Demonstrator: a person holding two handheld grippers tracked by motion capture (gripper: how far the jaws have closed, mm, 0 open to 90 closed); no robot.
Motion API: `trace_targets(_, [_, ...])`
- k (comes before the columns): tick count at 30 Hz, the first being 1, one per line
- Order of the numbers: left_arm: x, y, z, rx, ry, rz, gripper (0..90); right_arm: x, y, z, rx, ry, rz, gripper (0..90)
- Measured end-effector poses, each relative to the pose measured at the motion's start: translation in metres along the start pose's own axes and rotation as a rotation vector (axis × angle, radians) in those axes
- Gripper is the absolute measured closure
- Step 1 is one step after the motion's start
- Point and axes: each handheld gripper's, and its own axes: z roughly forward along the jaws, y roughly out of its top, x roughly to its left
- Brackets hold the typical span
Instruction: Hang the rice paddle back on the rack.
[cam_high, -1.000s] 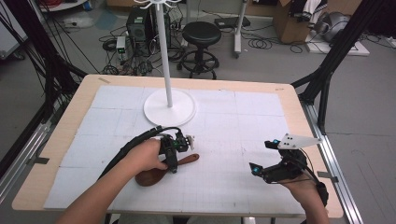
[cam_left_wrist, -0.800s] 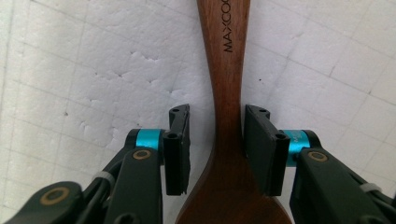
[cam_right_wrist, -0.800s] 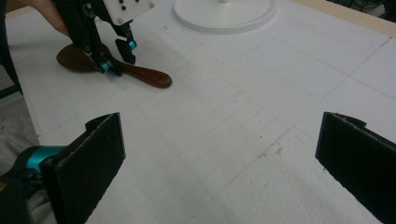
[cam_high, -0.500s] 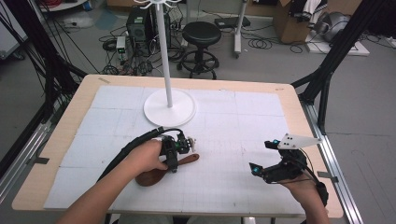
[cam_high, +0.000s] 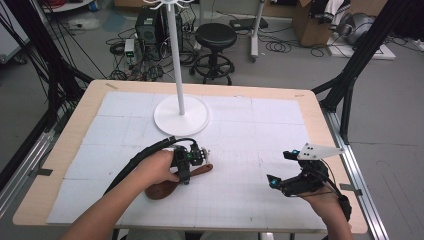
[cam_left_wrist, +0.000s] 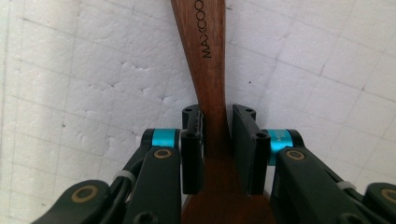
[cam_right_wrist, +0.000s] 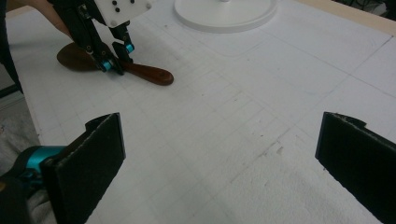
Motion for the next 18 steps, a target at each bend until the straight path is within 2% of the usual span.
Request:
trace_targets(6, [-0.0010, 0.0002, 0.0002, -0.002, 0.003, 0.015, 76.1, -0.0007, -0.0004, 0.0003, -0.002, -0.003, 0.003, 0.5])
trace_targets(8, [-0.0027, 0.0003, 0.0001, 0.000, 0.017, 0.022, 76.3, -0.0003, -0.0004, 0.0010, 0.000, -0.002, 0.002, 0.5])
trace_targets(18, [-0.0025, -0.0012, -0.0003, -0.012, 0.009, 0.047, 76.8, -0.0014, -0.0012, 0.0001, 0.001, -0.003, 0.008, 0.5])
